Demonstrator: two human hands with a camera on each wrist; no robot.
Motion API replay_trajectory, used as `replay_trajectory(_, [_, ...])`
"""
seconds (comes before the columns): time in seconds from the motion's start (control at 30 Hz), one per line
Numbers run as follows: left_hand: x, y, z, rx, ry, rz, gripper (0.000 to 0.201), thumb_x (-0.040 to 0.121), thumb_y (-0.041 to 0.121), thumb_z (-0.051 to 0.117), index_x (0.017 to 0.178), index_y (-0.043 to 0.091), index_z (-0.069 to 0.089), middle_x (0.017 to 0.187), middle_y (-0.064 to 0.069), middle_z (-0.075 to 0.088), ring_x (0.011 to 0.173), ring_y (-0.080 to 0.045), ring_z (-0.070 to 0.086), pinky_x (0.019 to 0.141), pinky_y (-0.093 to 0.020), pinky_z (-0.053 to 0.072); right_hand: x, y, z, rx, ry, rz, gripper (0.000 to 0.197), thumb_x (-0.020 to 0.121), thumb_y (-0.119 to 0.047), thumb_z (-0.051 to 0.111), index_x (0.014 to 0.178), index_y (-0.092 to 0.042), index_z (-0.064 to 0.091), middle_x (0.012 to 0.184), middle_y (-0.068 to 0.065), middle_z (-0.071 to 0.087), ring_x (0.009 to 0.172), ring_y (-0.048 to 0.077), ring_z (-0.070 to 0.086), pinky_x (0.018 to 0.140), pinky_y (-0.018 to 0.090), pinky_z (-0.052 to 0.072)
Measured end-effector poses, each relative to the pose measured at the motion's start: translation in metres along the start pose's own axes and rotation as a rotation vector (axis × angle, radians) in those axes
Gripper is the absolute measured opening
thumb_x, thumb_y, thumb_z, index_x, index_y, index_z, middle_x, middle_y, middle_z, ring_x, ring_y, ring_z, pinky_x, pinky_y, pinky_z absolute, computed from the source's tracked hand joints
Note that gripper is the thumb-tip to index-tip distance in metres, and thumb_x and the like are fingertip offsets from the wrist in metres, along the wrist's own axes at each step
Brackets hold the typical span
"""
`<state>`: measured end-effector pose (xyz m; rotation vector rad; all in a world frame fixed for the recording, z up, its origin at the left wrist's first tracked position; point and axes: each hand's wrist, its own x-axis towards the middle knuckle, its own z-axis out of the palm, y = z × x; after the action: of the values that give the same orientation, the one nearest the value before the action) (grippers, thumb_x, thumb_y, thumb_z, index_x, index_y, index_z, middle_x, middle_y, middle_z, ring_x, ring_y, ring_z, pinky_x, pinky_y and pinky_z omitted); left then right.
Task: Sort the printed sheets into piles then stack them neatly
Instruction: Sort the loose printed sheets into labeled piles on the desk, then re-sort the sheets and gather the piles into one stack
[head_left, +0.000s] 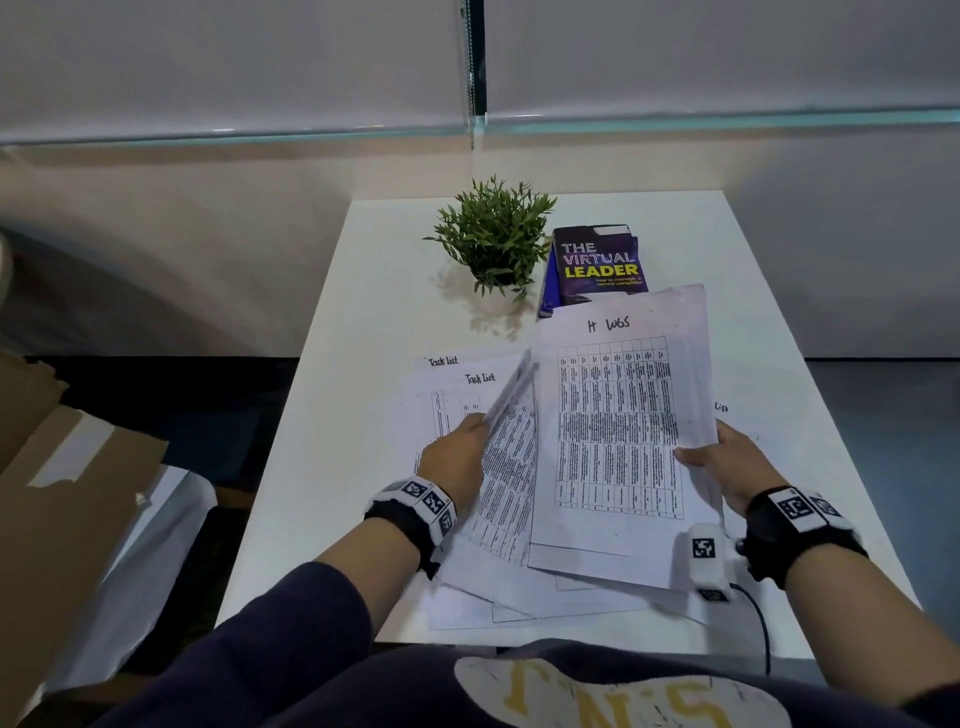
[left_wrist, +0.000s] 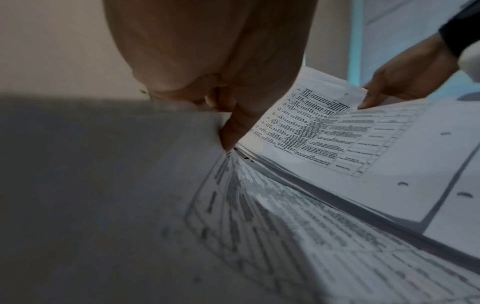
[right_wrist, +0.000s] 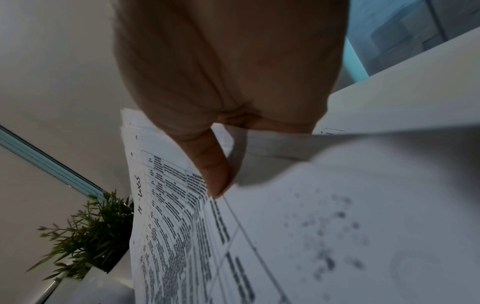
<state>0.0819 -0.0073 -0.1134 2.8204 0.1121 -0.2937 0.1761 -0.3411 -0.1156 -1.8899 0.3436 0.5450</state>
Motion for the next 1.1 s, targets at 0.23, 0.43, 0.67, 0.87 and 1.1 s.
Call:
replay_trajectory(0.23, [-0.001, -0.001, -0.033, -0.132, 0.230, -0.119, 0.020, 0.090, 0.001, 0.045, 0.093, 0.012, 0.062, 0.087, 0.000, 0.060, 0.077, -0.026, 0.061, 0.061, -0.035, 0.052, 0.002, 0.006, -0.011, -0.020, 0.029, 0.009, 0.047, 0.081, 0.000, 0.070, 0.125, -0.017, 0.063, 0.115, 0.011, 0.069, 0.110, 0.035, 0.060, 0.104, 0.051, 0.043])
replay_trajectory(0.43, [-0.006, -0.004, -0.123, -0.320, 0.537, -0.058, 0.020, 0.083, -0.001, 0.051, 0.093, 0.007, 0.066, 0.096, -0.008, 0.069, 0.088, -0.026, 0.062, 0.072, -0.027, 0.041, 0.001, 0.009, -0.030, 0.047, 0.053, 0.035, 0.052, 0.083, -0.001, 0.070, 0.131, -0.016, 0.059, 0.119, 0.009, 0.067, 0.115, 0.034, 0.059, 0.107, 0.050, 0.040])
replay_trajectory(0.67, [-0.007, 0.009, -0.147, -0.965, 0.572, -0.111, 0.048, 0.084, 0.001, 0.062, 0.119, 0.032, 0.050, 0.115, 0.006, 0.062, 0.104, 0.000, 0.060, 0.092, -0.023, 0.050, -0.018, -0.015, -0.027, 0.289, 0.028, 0.001, 0.043, 0.088, 0.006, 0.063, 0.128, -0.009, 0.056, 0.111, 0.008, 0.067, 0.104, 0.027, 0.062, 0.087, 0.035, 0.047])
replay_trajectory(0.87, [-0.002, 0.032, -0.089, -1.075, 0.221, -0.361, 0.065, 0.092, 0.005, 0.057, 0.149, 0.018, 0.027, 0.143, -0.012, 0.047, 0.125, -0.026, 0.051, 0.106, -0.036, 0.042, -0.013, -0.018, 0.008, 0.262, -0.228, -0.071, 0.074, 0.065, -0.036, 0.090, 0.127, -0.013, 0.059, 0.121, 0.013, 0.070, 0.111, 0.026, 0.064, 0.102, 0.044, 0.042])
replay_trajectory(1.1, [0.001, 0.023, -0.054, -1.026, 0.053, -0.457, 0.036, 0.096, 0.007, 0.045, 0.130, 0.017, 0.042, 0.124, -0.004, 0.051, 0.094, -0.018, 0.056, 0.070, -0.024, 0.042, -0.045, -0.044, 0.036, 0.216, -0.383, -0.056, 0.042, 0.088, 0.009, 0.056, 0.128, -0.004, 0.057, 0.134, 0.022, 0.060, 0.098, 0.017, 0.072, 0.089, 0.037, 0.056])
